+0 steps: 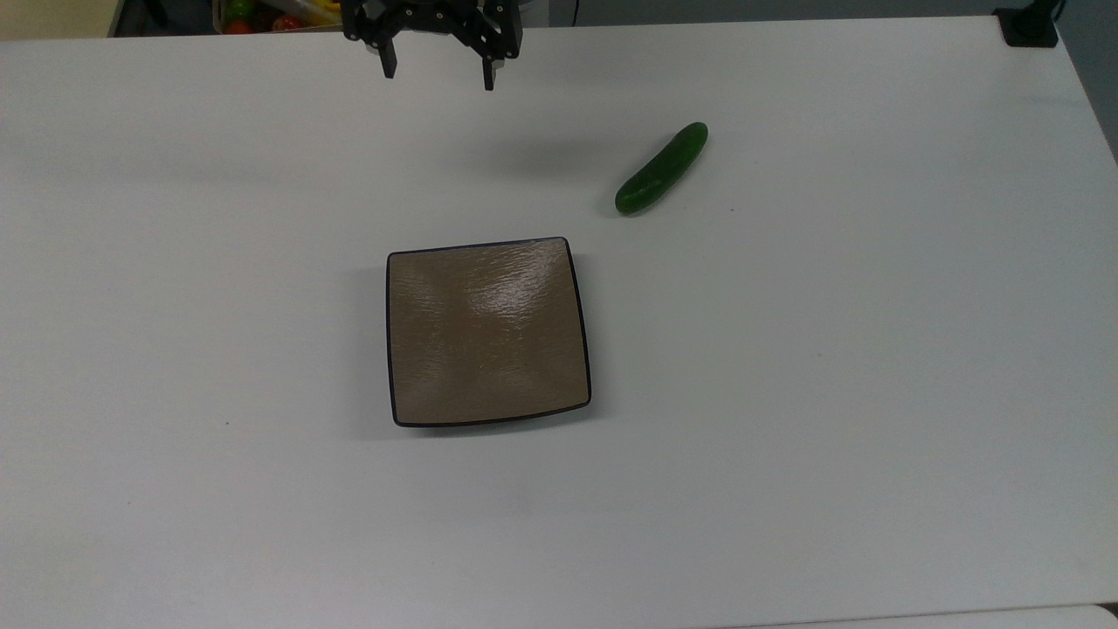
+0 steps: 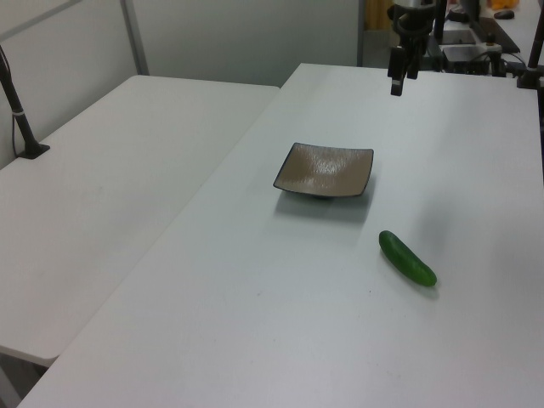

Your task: Cucumber placed on a ceramic plate

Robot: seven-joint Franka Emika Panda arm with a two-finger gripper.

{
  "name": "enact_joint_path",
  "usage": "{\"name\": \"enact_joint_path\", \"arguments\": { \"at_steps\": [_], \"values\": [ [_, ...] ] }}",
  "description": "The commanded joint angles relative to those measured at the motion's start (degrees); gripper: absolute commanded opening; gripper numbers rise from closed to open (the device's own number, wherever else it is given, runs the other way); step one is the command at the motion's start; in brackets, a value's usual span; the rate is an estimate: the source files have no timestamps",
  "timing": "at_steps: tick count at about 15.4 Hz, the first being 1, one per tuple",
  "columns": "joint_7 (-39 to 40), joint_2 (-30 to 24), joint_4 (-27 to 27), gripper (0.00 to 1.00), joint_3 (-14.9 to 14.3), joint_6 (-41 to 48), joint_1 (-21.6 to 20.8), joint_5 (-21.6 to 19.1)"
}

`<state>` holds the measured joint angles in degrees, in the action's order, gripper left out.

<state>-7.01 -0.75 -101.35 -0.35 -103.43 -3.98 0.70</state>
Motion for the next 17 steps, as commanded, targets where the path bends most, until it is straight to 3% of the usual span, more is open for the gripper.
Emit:
{"name": "enact_joint_path", "arguments": {
  "at_steps": [1, 12, 17],
  "values": [
    [0.2, -0.5, -0.1, 1.00, 0.2, 1.6, -0.1, -0.5],
    [-7.5, -0.6, -0.2, 1.00, 0.3, 1.5, -0.2, -0.6],
    [-12.7, -0.4, -0.8, 1.00, 3.3, 0.9, -0.2, -1.0]
  ]
}}
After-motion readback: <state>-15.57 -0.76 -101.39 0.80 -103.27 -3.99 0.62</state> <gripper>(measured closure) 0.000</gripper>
